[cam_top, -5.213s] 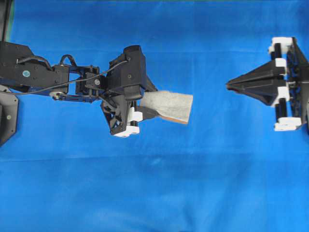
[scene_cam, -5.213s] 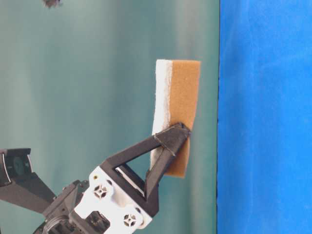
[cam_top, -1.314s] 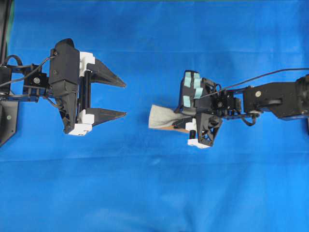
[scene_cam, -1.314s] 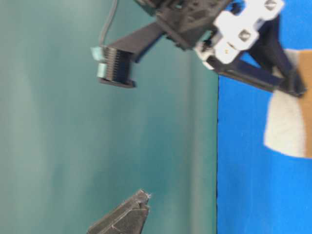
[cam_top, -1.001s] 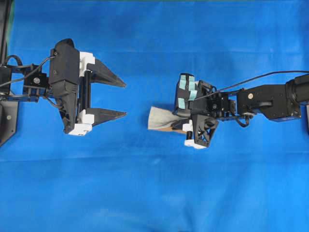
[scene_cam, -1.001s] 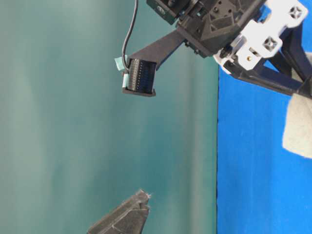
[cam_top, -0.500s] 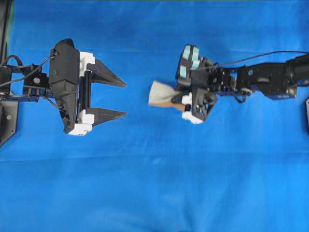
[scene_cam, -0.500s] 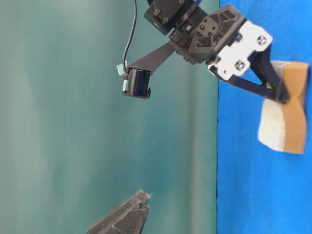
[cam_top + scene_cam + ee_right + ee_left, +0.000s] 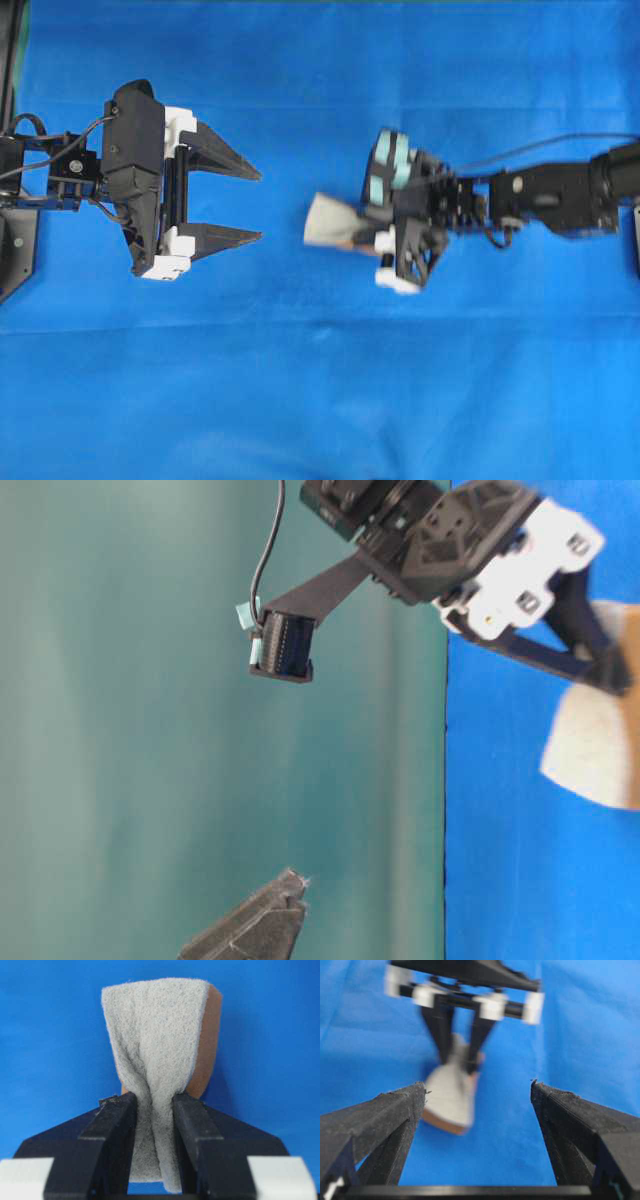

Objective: Hand over the sponge with the left arm and wipe it with the right arm.

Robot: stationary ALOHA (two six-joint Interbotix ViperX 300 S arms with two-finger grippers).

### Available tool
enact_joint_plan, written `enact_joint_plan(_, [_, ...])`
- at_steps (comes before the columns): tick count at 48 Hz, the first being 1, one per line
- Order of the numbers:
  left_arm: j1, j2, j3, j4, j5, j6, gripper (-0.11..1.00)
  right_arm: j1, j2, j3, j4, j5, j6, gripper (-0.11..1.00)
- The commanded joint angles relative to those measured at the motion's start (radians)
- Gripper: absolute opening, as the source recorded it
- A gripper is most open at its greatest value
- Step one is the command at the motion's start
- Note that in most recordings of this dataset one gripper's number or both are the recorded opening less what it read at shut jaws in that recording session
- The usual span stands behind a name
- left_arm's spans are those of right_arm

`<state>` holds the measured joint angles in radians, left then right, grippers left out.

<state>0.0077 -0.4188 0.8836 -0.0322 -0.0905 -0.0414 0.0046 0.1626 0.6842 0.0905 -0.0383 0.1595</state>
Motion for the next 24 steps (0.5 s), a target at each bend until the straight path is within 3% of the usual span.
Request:
enact_joint_plan(1, [-0.002, -0.006, -0.012, 0.002, -0.008, 0.002, 0.82, 0.069, -0.014, -0.020, 0.023, -0.003, 0.012, 0.30])
enact_joint_plan(10, [-0.002, -0.003, -0.015, 0.002, -0.009, 0.002, 0.82, 0.109, -0.014, -0.028, 0.034, -0.003, 0.023, 0.30])
enact_joint_plan(18, [-0.002, 0.000, -0.017, 0.002, -0.014, 0.000, 0.82, 0.040, -0.015, -0.025, 0.026, 0.008, 0.009, 0.29])
enact_joint_plan(24, [-0.002, 0.000, -0.015, 0.002, -0.014, -0.002, 0.82, -0.034, -0.015, -0.023, -0.015, 0.037, 0.006, 0.29])
